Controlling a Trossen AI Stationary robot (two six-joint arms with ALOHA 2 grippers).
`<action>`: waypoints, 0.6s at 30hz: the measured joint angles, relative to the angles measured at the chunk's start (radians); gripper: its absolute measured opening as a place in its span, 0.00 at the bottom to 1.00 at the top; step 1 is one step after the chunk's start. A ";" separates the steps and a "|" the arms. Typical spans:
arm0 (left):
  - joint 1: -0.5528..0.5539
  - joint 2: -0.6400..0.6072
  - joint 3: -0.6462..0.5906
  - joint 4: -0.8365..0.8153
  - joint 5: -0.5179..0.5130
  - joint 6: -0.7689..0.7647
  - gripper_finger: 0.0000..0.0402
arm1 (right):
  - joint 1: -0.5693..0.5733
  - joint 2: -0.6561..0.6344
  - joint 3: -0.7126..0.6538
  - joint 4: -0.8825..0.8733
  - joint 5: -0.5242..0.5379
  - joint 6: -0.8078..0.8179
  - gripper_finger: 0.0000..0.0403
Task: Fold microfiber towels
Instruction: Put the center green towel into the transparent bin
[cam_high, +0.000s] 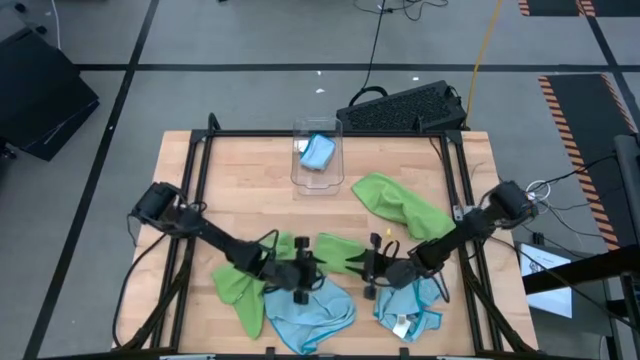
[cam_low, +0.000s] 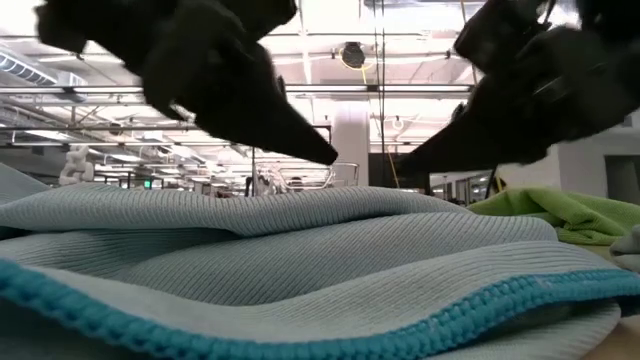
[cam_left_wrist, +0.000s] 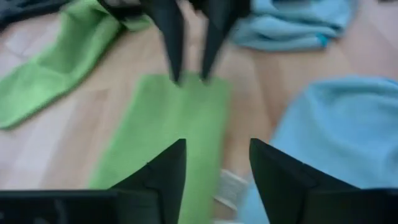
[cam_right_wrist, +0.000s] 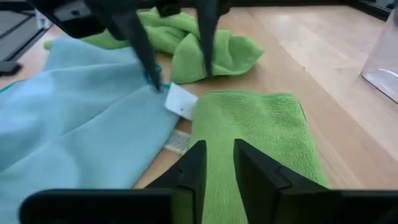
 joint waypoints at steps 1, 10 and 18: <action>-0.014 0.002 -0.001 -0.003 -0.003 0.001 0.48 | 0.010 -0.026 0.000 -0.046 0.000 0.006 0.23; -0.058 0.084 0.082 0.017 -0.056 0.086 0.66 | 0.102 -0.141 0.001 -0.327 -0.035 -0.056 0.45; 0.013 0.233 0.242 -0.092 -0.033 0.170 0.58 | 0.120 -0.126 0.037 -0.461 -0.050 -0.145 0.60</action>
